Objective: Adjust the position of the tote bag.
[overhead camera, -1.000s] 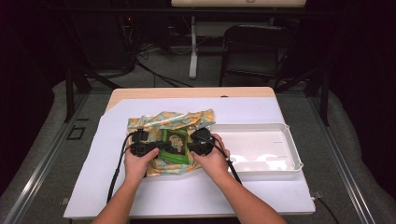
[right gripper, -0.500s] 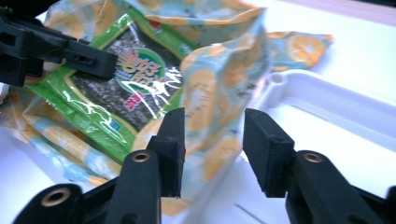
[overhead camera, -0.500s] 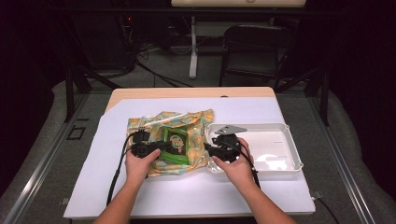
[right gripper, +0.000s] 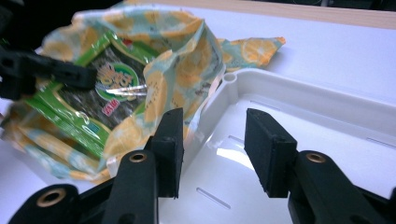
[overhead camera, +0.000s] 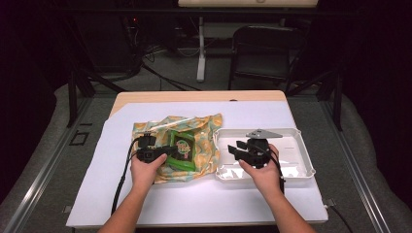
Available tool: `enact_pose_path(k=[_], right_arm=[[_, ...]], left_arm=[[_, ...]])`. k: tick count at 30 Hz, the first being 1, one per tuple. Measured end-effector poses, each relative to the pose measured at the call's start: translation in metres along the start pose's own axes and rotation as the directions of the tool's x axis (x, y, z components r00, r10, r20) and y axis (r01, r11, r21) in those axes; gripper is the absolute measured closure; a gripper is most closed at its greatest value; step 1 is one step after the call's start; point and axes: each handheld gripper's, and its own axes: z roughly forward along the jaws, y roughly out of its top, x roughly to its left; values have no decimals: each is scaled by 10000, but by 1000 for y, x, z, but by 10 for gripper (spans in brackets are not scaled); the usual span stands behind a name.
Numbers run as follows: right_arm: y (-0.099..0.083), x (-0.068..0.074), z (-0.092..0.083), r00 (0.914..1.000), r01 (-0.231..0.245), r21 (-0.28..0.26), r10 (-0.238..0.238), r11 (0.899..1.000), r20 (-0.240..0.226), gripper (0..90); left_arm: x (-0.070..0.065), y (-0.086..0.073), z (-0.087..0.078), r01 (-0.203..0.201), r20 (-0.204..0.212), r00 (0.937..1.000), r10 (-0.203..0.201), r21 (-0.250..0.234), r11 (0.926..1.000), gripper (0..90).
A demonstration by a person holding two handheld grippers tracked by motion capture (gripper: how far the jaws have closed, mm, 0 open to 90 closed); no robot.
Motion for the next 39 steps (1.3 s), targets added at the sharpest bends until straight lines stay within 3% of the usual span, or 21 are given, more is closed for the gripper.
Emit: enact_pose_path(k=[8, 13, 20, 31, 39], right_arm=[[3, -9, -7, 9994, -340, -305, 336, 9990, -120, 580], [5, -15, -13, 9983, -581, -497, 577, 9971, -91, 580], [4, -23, -17, 9968, -793, -588, 787, 9951, -127, 581], [3, -23, -13, 9970, -759, -479, 752, 9960, -168, 581], [2, -22, -12, 9961, -864, -477, 855, 9951, -219, 581]], left_arm=[[-9, 7, 0, -57, -328, 9994, 62, 145, 9999, 668], [-10, 8, 0, 416, -356, 9985, -412, 117, 9991, 690], [-16, 14, -4, 740, -521, 9959, -733, 119, 9972, 717], [-19, 20, -10, 910, -723, 9933, -900, 109, 9958, 723], [-19, 17, -22, 772, -823, 9936, -769, 4, 9970, 723]])
